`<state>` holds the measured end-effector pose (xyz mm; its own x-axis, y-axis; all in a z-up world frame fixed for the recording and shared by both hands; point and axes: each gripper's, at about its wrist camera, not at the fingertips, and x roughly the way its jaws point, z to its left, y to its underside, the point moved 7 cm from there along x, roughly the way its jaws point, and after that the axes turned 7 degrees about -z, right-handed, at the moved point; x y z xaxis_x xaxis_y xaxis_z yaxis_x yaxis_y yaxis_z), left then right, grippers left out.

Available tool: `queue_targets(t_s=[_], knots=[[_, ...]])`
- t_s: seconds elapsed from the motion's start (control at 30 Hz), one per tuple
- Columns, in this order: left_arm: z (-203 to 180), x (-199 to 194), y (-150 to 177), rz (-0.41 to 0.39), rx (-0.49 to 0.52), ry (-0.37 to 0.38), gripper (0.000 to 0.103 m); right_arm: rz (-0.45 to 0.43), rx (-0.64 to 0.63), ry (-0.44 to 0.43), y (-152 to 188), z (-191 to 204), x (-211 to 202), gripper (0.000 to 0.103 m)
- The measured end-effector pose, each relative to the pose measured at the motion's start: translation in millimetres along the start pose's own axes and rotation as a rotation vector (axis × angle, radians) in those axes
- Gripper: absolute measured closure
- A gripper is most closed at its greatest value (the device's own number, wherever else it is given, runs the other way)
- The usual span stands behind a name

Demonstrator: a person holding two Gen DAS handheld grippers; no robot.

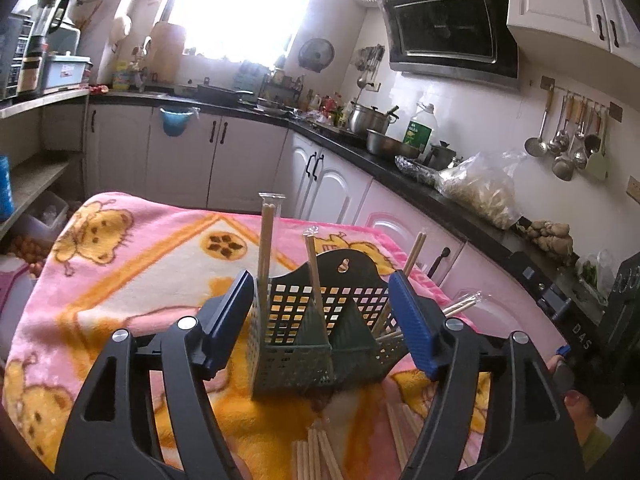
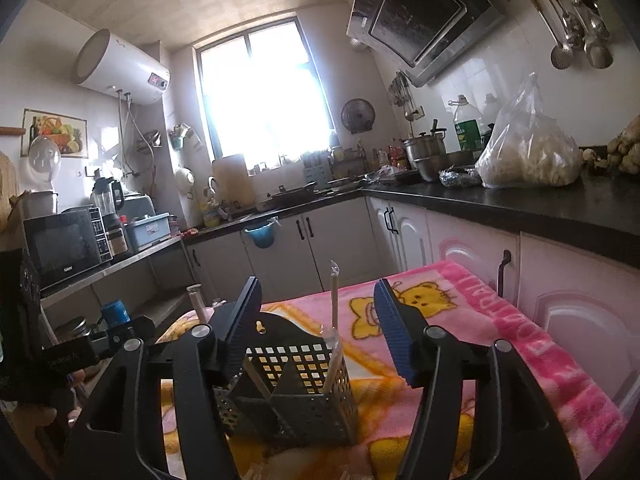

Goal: Organize utensils
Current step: 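Open both grippers to release the chopsticks into the mesh caddy, then withdraw both grippers from the caddy toward the loose chopsticks on the blanket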

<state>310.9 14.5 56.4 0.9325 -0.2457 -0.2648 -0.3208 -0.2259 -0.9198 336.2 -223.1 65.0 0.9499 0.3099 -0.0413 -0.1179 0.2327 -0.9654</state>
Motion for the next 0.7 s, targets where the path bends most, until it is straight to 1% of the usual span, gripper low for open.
queue_targets(t_s=[0.03,0.17,0.23,0.33,0.4,0.7], knots=[[0,-3,0,-0.002,-0.002,-0.002,0.033,0.0,-0.003,-0.003,-1,1,-3,0.044],[-1,-15,1,-0.009,0.001,-0.002,0.029,0.001,-0.012,-0.008,-4,4,-15,0.041],[-1,-19,2,-0.008,0.0,-0.003,0.021,0.009,-0.019,-0.003,-4,4,-22,0.04],[-2,-26,6,-0.002,-0.003,0.001,0.013,0.028,-0.032,-0.006,-1,6,-29,0.04],[-2,-30,9,0.002,-0.001,-0.001,0.012,0.046,-0.044,-0.004,3,7,-34,0.04],[-5,-46,24,0.025,0.008,0.0,0.012,0.127,-0.078,0.003,27,14,-55,0.04]])
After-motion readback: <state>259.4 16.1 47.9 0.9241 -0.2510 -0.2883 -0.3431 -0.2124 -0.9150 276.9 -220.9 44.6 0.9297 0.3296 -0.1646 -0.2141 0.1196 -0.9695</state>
